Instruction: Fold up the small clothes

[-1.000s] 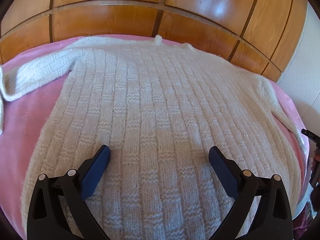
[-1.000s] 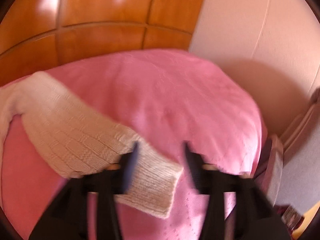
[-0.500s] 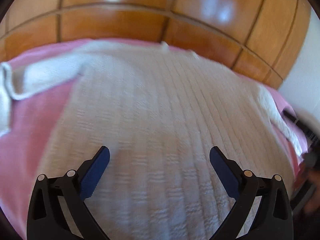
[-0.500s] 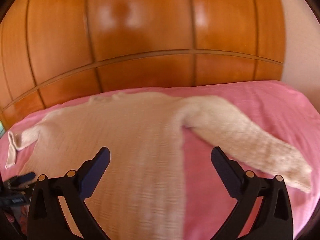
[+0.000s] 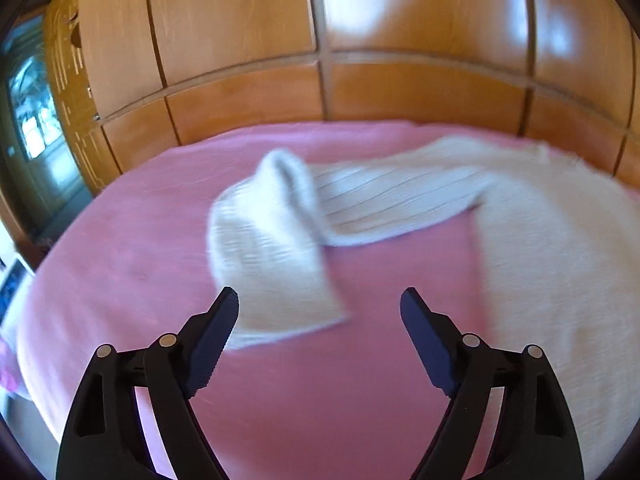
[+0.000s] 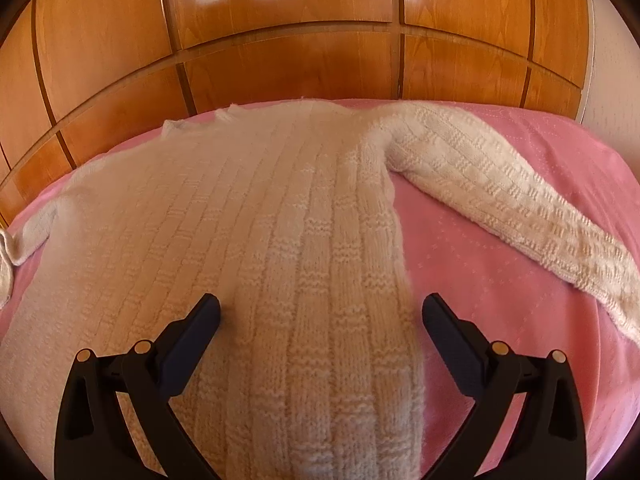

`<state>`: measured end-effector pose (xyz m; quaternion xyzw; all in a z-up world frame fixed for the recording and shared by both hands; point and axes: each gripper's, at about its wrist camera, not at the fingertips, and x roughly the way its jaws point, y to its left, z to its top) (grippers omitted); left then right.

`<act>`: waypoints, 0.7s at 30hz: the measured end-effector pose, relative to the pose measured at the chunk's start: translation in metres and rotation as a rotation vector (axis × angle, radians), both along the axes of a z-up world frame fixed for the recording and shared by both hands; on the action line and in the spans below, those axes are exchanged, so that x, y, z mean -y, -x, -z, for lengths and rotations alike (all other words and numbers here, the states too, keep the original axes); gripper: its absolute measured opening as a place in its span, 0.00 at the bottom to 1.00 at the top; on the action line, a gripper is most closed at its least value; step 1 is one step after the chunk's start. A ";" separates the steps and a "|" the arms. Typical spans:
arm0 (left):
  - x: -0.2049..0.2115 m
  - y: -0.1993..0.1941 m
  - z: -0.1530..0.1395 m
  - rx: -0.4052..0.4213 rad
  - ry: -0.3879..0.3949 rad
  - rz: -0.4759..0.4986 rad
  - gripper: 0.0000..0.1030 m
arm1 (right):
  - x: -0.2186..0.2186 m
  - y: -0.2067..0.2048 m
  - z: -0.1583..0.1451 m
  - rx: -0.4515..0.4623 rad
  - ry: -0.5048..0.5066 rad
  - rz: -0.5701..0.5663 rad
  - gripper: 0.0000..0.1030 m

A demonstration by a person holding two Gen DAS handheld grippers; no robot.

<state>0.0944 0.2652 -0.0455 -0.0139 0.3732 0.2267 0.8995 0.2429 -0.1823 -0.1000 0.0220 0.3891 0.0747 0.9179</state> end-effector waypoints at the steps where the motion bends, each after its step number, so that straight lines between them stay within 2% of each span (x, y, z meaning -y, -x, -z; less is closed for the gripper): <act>1: -0.008 -0.004 0.008 -0.050 -0.027 0.012 0.80 | 0.001 -0.002 0.001 -0.006 -0.004 0.002 0.98; 3: -0.016 -0.007 0.017 -0.101 -0.041 0.023 0.80 | 0.001 -0.004 0.002 -0.015 -0.008 0.007 0.98; 4: -0.024 -0.008 0.021 -0.123 -0.013 0.010 0.80 | 0.001 -0.005 0.002 -0.017 -0.007 0.007 0.98; 5: -0.032 -0.007 0.022 -0.125 0.048 -0.015 0.80 | 0.001 -0.006 0.002 -0.017 -0.004 0.007 0.98; 7: -0.056 0.005 0.020 -0.037 0.276 -0.097 0.80 | 0.000 -0.003 0.002 -0.018 -0.001 0.008 0.98; 9: -0.075 0.020 0.021 0.046 0.439 -0.169 0.80 | 0.001 -0.003 0.002 -0.019 -0.005 0.008 0.98; 11: -0.088 0.031 0.024 0.120 0.554 -0.199 0.80 | 0.002 -0.001 0.001 -0.020 -0.010 0.009 0.98; 13: -0.092 0.033 0.025 0.124 0.580 -0.192 0.79 | 0.002 -0.002 0.001 -0.021 -0.006 0.009 0.98; 15: -0.087 0.029 0.024 0.095 0.546 -0.184 0.65 | 0.000 -0.003 0.003 -0.021 -0.001 0.009 0.98; 16: -0.086 0.026 0.025 0.082 0.529 -0.186 0.61 | 0.000 -0.004 0.003 -0.021 0.001 0.009 0.98; 18: -0.081 0.019 0.026 0.048 0.492 -0.174 0.33 | 0.000 -0.004 0.003 -0.020 0.001 0.009 0.98; 19: -0.079 0.015 0.026 0.032 0.485 -0.154 0.25 | 0.000 -0.004 0.003 -0.020 0.001 0.009 0.98; 20: -0.080 0.010 0.026 0.026 0.503 -0.130 0.13 | 0.000 -0.004 0.003 -0.020 0.002 0.008 0.98; 21: -0.081 0.009 0.025 0.021 0.509 -0.126 0.12 | 0.000 -0.004 0.003 -0.020 0.002 0.009 0.98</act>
